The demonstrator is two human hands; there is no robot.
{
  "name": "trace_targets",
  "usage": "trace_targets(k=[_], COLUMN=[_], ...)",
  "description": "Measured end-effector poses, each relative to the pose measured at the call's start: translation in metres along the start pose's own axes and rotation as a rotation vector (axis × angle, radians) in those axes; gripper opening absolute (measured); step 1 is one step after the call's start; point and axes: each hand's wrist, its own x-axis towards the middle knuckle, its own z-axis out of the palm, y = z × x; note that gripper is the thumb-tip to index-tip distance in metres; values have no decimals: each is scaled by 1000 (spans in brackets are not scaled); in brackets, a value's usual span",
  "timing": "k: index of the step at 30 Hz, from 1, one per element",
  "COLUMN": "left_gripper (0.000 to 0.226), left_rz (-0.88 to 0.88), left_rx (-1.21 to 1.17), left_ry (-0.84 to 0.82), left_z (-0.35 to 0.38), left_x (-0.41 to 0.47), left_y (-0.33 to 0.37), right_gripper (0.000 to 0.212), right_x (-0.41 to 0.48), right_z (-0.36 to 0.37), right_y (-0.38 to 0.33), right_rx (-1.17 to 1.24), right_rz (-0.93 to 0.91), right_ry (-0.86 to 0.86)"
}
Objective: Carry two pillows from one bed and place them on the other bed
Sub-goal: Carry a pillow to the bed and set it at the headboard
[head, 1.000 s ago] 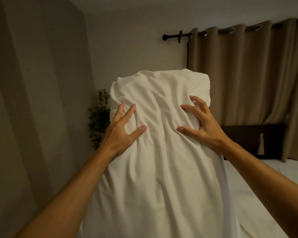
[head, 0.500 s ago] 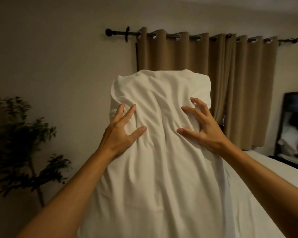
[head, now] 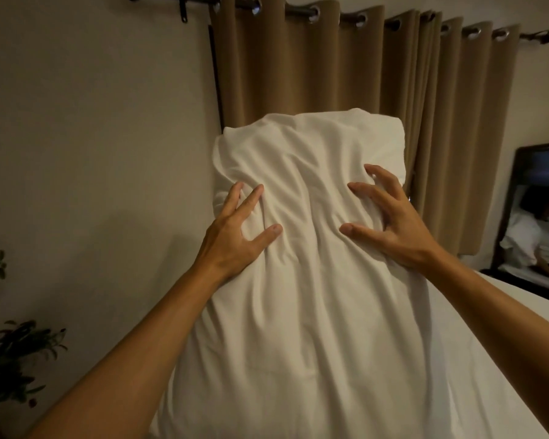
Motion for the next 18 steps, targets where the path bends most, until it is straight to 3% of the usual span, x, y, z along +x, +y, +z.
trace_targets(k=[10,18], left_gripper=[79,81], left_rz=[98,230], left_rx=[-123,-224], left_ry=[-109,-199], left_z=[96,176], left_x=[135,245], left_y=[-126,-168], right_gripper=[68,75], right_x=[79,120], right_z=[63,72], right_y=[106,178], right_rx=[-142,-324], right_rz=[146,232], right_ry=[63,167])
